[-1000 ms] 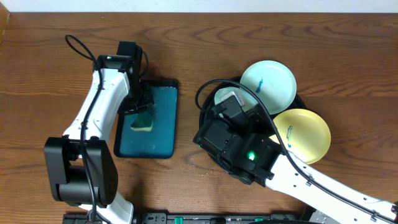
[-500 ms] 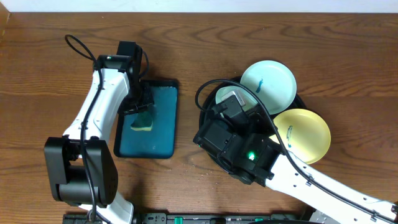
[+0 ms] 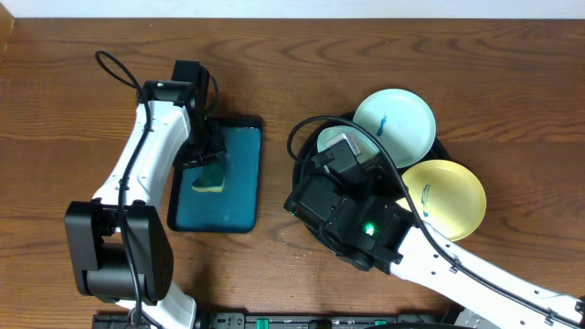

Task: Clean dirty plates on tray and stack at the side
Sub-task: 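Lift the cleaned blue plate with the right gripper, place it right of tray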

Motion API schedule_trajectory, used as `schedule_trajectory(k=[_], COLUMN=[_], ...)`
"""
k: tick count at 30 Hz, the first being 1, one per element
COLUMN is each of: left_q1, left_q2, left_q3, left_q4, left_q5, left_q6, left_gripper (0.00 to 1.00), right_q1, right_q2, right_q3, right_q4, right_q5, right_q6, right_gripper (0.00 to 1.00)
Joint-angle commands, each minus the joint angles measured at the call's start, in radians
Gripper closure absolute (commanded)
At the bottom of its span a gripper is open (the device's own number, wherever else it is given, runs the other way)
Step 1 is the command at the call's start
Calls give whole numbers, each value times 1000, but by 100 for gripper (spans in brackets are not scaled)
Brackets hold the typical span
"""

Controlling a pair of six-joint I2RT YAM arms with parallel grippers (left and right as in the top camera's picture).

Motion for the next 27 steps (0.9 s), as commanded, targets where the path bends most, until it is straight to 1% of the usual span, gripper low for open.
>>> schedule_trajectory(k=[1, 4, 7, 11, 13, 16, 18, 19, 21, 24, 27], left_q1=[0, 0, 0, 0, 0, 0, 0, 0, 0, 0, 0], left_q2=[3, 3, 3, 3, 3, 3, 3, 3, 3, 3, 3], left_q3=[-2, -2, -2, -2, -2, -2, -2, -2, -2, -2, -2], left_q4=[-3, -4, -3, -3, -3, -3, -3, -3, -3, -2, 1], left_q5=[10, 10, 10, 10, 10, 10, 10, 10, 10, 10, 10], left_q6=[8, 9, 9, 8, 9, 8, 8, 8, 8, 8, 8], left_gripper=[91, 91, 91, 91, 91, 91, 91, 91, 91, 90, 90], right_q1=[-66, -202, -412, -746, -922, -1187, -1342, -1410, -1530, -1659, -1751], right_q2=[-13, -14, -25, -36, -34, -26, -11, 0, 34, 108, 206], right_q3=[16, 17, 29, 37, 37, 36, 35, 35, 34, 34, 33], right_q4=[2, 3, 7, 52, 85, 124, 143, 149, 159, 174, 203], right_q5=[-79, -273, -521, -889, -1055, -1301, -1411, -1435, -1433, -1387, -1319], right_q6=[135, 168, 132, -26, -83, -124, -122, -121, -74, 2, 64], right_gripper=[99, 99, 99, 99, 99, 99, 99, 99, 99, 99, 99])
